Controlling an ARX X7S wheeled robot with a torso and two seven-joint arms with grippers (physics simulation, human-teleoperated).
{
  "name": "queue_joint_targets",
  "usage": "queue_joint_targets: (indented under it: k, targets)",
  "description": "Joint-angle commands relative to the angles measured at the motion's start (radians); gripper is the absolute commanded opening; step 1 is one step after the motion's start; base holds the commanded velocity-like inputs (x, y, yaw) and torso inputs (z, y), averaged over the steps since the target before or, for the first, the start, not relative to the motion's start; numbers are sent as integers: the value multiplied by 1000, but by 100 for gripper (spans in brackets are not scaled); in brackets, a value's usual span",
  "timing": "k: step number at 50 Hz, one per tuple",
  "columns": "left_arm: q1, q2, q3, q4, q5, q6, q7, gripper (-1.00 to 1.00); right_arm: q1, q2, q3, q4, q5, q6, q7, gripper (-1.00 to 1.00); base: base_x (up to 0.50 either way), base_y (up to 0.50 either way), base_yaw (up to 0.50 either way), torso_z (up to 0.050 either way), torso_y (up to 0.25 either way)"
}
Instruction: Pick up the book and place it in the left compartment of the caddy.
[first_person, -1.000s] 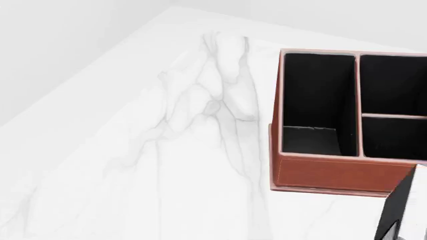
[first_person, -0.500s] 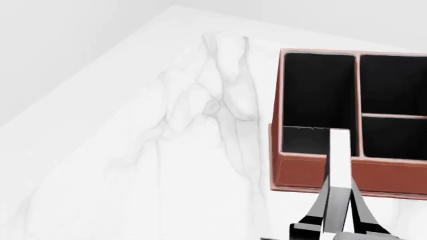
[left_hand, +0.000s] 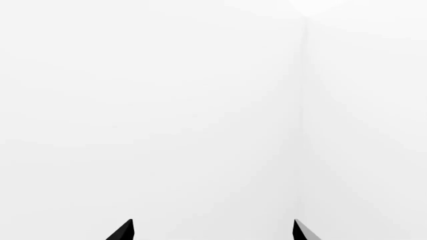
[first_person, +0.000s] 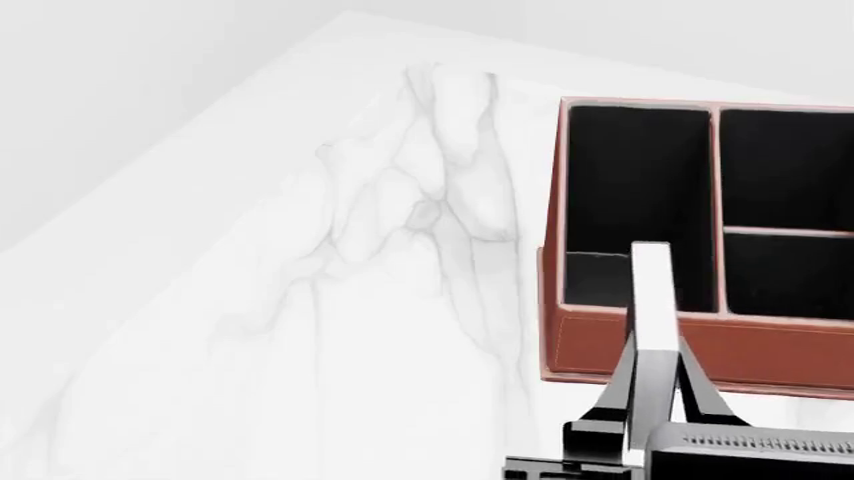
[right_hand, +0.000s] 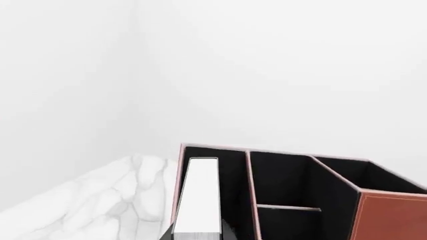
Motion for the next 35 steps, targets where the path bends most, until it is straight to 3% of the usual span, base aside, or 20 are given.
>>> queue_joint_targets:
  k: [1, 8, 15, 35]
  targets:
    - [-38, 19, -23, -38, 2, -48, 26, 100, 71, 28, 71, -158, -30, 123, 22, -100, 0, 0, 0, 0, 11]
    - [-37, 17, -22, -31, -1, -51, 23, 100, 179, 39, 73, -226, 26, 266, 58, -100, 0, 0, 0, 2, 0]
    - [-38, 16, -22, -33, -3, -51, 20, 100, 271, 25, 65, -170, 50, 299, 27, -100, 0, 0, 0, 0, 1]
    - [-32, 15, -23, -34, -8, -45, 16, 100, 530, -57, -35, 163, 2, 233, -173, -100, 0, 0, 0, 0, 1]
